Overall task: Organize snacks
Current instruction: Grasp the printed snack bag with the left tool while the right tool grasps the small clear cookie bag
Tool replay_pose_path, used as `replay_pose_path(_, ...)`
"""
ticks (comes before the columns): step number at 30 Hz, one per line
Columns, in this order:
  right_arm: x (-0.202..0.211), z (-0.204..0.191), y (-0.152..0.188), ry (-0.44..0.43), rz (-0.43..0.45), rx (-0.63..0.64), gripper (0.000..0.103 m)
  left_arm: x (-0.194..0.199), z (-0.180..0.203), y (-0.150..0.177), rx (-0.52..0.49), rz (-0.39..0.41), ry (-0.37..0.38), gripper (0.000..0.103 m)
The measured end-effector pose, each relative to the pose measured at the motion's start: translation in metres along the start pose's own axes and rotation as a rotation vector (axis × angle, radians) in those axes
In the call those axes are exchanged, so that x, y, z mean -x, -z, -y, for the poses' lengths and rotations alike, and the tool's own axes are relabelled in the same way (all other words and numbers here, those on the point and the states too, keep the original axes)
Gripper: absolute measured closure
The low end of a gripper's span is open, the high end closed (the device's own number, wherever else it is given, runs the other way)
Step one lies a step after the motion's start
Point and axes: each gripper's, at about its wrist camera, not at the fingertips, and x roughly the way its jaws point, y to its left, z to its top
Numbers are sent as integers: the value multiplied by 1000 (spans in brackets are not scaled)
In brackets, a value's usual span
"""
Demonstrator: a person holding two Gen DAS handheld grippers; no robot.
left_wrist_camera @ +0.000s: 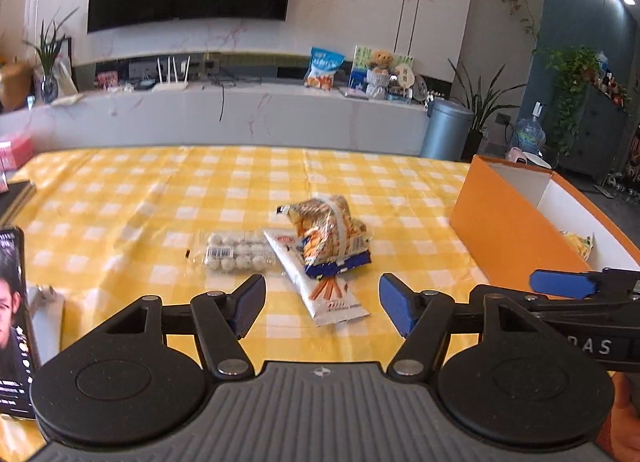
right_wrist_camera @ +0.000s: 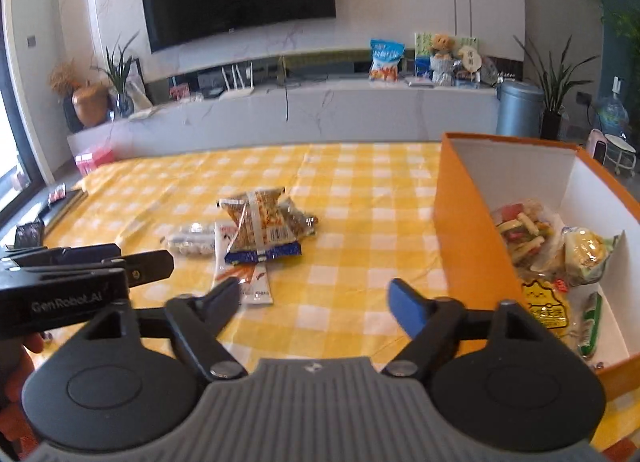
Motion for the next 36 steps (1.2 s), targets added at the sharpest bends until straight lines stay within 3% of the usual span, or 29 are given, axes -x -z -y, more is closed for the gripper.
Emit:
replay_pose_path(12,-66,2,-23,58,-69,70,66,-53,1,-28,6,-43,50,21)
replay_pose_path(19,-105,11,-32,119,-92,58,67,-96,13,-39,29,-61,0,20)
replay_pose_path(27,-136,15,-32,114,-115,66,67,-128,10,-40,125,-96,-71,20)
replay_pose_path(31,-143,15,-31,104,-130,55,67,-132,12,-37,121,-104,-107,20)
replay_pose_path(33,-145,14,-31,96,-134,57,67,-131,12,-36,119,-108,-111,23)
replay_pose_path(36,-146,12,-32,88,-130,67,67,-130,16,-38,94,-109,-108,36)
